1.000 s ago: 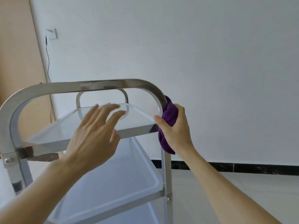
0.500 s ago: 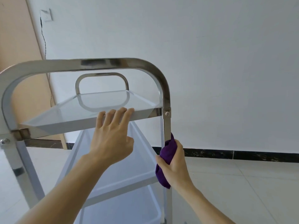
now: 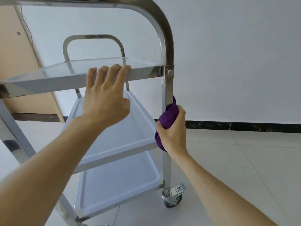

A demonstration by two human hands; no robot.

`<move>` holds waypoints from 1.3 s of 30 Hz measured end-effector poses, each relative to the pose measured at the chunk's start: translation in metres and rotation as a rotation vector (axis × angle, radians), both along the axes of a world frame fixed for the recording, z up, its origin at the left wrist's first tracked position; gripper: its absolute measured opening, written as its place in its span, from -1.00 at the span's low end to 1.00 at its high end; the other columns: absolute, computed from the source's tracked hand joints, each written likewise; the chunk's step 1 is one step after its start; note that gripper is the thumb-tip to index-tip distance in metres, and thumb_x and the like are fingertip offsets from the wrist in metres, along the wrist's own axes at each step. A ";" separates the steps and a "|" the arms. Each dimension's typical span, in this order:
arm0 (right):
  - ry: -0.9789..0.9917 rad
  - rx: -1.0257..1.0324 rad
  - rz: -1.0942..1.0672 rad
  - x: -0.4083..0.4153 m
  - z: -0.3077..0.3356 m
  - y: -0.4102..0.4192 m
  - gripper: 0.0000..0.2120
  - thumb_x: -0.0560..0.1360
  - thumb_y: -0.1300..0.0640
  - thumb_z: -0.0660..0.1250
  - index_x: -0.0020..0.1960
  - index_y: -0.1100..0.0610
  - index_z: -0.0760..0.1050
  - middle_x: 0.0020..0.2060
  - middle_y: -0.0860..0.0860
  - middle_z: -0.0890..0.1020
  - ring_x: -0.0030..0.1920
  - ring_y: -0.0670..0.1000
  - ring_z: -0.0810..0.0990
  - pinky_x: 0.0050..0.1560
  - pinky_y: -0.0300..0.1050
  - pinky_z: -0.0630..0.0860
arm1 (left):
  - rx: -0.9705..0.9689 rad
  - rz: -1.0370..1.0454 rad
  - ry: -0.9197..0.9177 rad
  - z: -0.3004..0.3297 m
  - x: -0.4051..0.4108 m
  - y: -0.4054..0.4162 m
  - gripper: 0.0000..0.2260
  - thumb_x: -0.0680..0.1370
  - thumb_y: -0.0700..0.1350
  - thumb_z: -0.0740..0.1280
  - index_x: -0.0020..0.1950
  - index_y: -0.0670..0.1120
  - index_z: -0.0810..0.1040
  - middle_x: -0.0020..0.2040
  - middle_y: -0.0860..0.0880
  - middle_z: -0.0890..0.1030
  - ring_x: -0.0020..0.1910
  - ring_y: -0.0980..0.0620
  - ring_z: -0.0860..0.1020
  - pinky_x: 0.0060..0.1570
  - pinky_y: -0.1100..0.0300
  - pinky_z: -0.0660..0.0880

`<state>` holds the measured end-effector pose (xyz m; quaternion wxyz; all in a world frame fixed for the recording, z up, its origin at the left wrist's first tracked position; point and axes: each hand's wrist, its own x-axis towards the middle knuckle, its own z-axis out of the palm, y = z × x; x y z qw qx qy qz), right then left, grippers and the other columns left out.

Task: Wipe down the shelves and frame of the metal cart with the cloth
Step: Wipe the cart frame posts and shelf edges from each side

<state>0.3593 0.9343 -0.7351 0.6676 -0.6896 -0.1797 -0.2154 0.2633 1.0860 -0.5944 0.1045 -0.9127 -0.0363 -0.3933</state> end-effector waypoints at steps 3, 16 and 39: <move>0.107 -0.029 0.036 -0.009 -0.042 -0.003 -0.38 0.42 0.25 0.48 0.37 -0.01 0.29 0.18 -0.06 0.50 0.14 -0.09 0.54 0.17 -0.03 0.57 | 0.007 0.002 0.010 0.000 -0.001 0.001 -0.32 0.41 -0.15 0.32 0.52 -0.07 0.20 0.41 -0.07 0.34 0.36 -0.18 0.29 0.45 -0.10 0.05; 0.005 -0.047 0.079 0.003 0.004 -0.006 -0.43 0.41 0.15 0.52 0.24 -0.08 0.25 0.16 -0.01 0.47 0.15 0.00 0.52 0.16 -0.13 0.52 | -0.089 -0.066 -0.066 -0.008 0.004 0.000 -0.38 0.50 -0.12 0.29 0.54 -0.10 0.19 0.48 -0.12 0.29 0.55 -0.16 0.09 0.53 -0.13 -0.18; 0.565 -0.202 0.070 -0.023 -0.237 -0.014 -0.47 0.42 0.16 0.53 0.22 -0.08 0.30 0.16 -0.07 0.56 0.17 0.02 0.57 0.16 -0.04 0.51 | -0.100 -0.001 0.325 -0.217 0.007 -0.012 -0.27 0.35 -0.16 0.35 0.52 -0.09 0.22 0.41 -0.05 0.37 0.42 -0.16 0.29 0.43 -0.13 0.14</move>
